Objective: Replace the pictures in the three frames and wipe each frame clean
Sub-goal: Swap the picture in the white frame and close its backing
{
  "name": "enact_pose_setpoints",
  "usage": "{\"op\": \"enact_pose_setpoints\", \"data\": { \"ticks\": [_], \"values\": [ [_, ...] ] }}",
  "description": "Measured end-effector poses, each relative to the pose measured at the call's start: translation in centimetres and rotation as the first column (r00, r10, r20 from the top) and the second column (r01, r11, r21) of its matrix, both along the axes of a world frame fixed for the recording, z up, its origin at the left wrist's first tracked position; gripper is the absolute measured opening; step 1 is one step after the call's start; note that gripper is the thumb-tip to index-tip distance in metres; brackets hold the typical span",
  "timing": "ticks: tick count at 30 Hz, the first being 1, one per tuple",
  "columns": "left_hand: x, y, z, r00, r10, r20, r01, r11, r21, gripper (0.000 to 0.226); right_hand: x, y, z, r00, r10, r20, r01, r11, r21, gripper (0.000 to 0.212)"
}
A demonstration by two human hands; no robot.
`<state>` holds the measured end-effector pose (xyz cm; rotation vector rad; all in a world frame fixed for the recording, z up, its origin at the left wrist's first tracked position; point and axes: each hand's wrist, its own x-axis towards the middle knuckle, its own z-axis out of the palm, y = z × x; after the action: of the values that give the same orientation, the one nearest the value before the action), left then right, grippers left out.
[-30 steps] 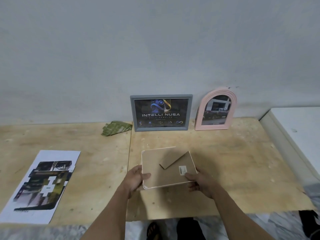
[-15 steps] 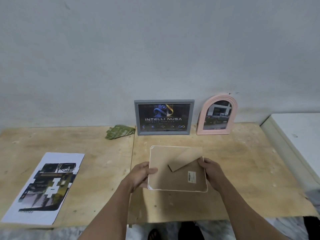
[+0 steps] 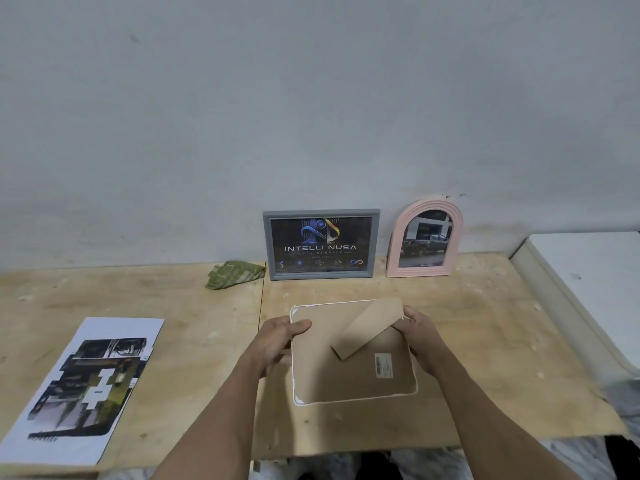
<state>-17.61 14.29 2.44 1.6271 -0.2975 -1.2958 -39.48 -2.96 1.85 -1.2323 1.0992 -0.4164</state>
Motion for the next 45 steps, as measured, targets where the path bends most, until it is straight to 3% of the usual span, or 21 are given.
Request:
{"op": "enact_pose_setpoints", "data": {
  "ticks": [4, 9, 14, 18, 20, 22, 24, 29, 34, 36, 39, 42, 45],
  "values": [
    [-0.5, -0.9, 0.6, 0.992, 0.117, 0.056, -0.113, 0.991, -0.068, 0.007, 0.3, 0.4, 0.8, 0.999, 0.034, 0.032, -0.033, 0.999, -0.028, 0.027],
    [-0.5, -1.1, 0.4, 0.991, 0.115, 0.072, -0.111, 0.992, -0.064, 0.01, 0.0, 0.8, 0.6, 1.0, 0.024, -0.013, -0.025, 0.996, -0.087, 0.028],
    [0.2, -1.7, 0.6, 0.967, 0.254, -0.03, -0.256, 0.96, -0.118, 0.014, 0.0, 1.6, 0.8, 0.968, 0.247, -0.044, -0.244, 0.968, 0.063, 0.051],
    [1.0, -1.5, 1.4, 0.983, 0.185, 0.001, -0.184, 0.975, -0.122, 0.016, -0.1, 2.1, 0.8, 0.963, 0.268, -0.021, -0.264, 0.96, 0.097, 0.056],
    [1.5, -0.7, 1.4, 0.997, 0.059, -0.056, -0.065, 0.993, -0.1, 0.026, 0.1, 1.7, 0.6, 0.976, 0.218, -0.016, -0.216, 0.973, 0.084, 0.052],
    [1.8, 0.4, 0.8, 0.994, -0.105, -0.018, 0.105, 0.994, -0.009, 0.04, 0.2, 1.3, 0.6, 0.985, 0.171, -0.008, -0.17, 0.982, 0.088, 0.048],
    [1.8, 1.3, -0.1, 0.986, -0.167, 0.016, 0.166, 0.984, 0.058, 0.044, 0.2, 1.1, 0.6, 0.988, 0.151, 0.015, -0.152, 0.984, 0.096, 0.045],
    [1.4, 2.2, -1.2, 0.993, -0.062, 0.097, 0.054, 0.996, 0.075, 0.045, 0.7, 1.5, 0.6, 0.967, 0.255, -0.02, -0.253, 0.964, 0.082, 0.06],
    [1.9, 1.9, -0.7, 0.967, 0.067, 0.247, -0.078, 0.996, 0.037, 0.043, 2.4, 2.0, 1.2, 0.98, 0.199, 0.019, -0.195, 0.973, -0.122, 0.047],
    [2.8, 1.0, 0.1, 0.956, 0.102, 0.276, -0.127, 0.989, 0.074, 0.056, 3.7, 2.7, 1.9, 0.975, 0.221, -0.014, -0.21, 0.902, -0.377, 0.039],
    [3.6, -0.3, 3.0, 0.99, 0.13, 0.058, -0.134, 0.988, 0.073, 0.053, 5.5, 4.0, 2.2, 0.929, 0.159, -0.334, -0.363, 0.568, -0.738, 0.037],
    [3.6, -1.5, 4.8, 0.998, 0.06, 0.018, -0.061, 0.998, 0.03, 0.051, 6.4, 5.6, 1.4, 0.865, 0.107, -0.491, -0.496, 0.331, -0.802, 0.049],
    [3.9, -1.7, 4.5, 0.99, 0.139, 0.021, -0.14, 0.989, 0.043, 0.028, 6.7, 6.6, 0.8, 0.835, 0.133, -0.534, -0.551, 0.217, -0.806, 0.048]
  ]
}}
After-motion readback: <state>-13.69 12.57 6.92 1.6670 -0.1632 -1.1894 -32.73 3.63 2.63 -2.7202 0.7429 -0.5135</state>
